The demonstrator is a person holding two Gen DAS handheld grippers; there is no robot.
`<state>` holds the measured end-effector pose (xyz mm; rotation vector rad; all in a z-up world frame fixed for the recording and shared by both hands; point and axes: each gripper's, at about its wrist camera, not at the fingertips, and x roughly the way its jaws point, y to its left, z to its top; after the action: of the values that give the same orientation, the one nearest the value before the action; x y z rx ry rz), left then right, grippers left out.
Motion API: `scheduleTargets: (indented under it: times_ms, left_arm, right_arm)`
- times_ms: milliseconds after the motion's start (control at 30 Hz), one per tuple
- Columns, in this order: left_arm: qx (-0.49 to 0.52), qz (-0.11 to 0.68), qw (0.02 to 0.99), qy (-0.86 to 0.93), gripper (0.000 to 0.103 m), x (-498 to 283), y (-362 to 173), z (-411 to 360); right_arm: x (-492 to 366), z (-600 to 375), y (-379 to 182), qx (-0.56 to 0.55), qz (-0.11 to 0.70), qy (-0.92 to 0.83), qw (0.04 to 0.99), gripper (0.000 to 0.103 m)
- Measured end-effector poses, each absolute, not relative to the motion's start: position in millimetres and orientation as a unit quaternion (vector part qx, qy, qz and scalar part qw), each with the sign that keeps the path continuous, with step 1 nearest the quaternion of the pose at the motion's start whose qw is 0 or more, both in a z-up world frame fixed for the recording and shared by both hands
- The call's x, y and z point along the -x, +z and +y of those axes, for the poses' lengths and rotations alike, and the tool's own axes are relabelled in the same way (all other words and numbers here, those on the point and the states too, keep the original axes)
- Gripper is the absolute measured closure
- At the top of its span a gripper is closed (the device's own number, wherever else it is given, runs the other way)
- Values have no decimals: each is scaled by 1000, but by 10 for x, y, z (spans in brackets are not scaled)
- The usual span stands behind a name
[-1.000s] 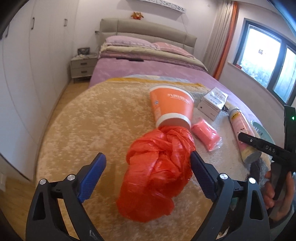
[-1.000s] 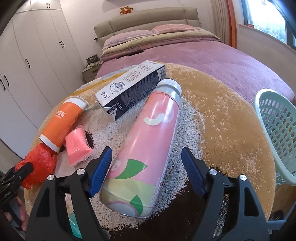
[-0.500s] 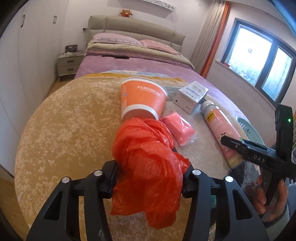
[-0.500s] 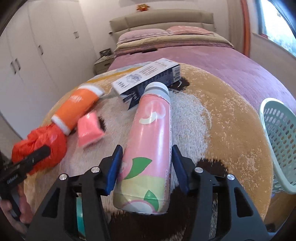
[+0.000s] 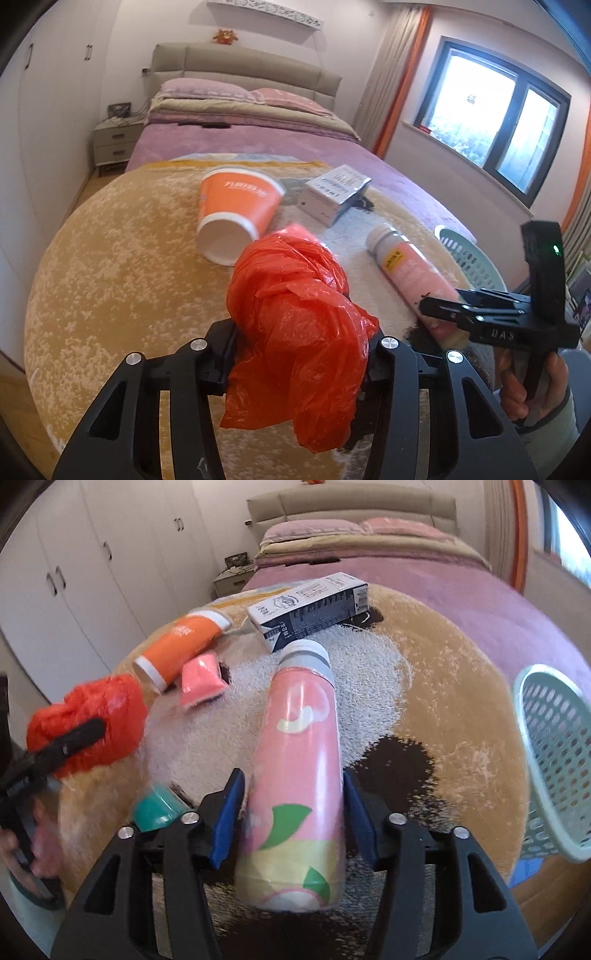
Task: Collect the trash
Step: 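Carry the red bag and pink bottle over the teal basket and release both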
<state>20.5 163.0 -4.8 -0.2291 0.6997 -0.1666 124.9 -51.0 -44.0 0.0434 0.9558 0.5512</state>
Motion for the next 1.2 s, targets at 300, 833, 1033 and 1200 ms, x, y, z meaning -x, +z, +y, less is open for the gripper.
scheduleTargets:
  times_ms: [300,833,1033,1200]
  left_arm:
    - [98,343,930,-92,58,-254,13,1423]
    - [63,331,930,-148,58,-652,278,668]
    - [44,319,930,-178,58,-859,419,234]
    - [11,312,930,-195,58,-1054,546,-223]
  right_arm:
    - [-1421,-322,-538,-8,473,248,845,57]
    - [-1354,-1027,-19,-64,389,216,893,57]
    - [-1336,-1480,241,-88,347,187,915,57]
    - [-1368,-1973,366,-115,322,141,929,57]
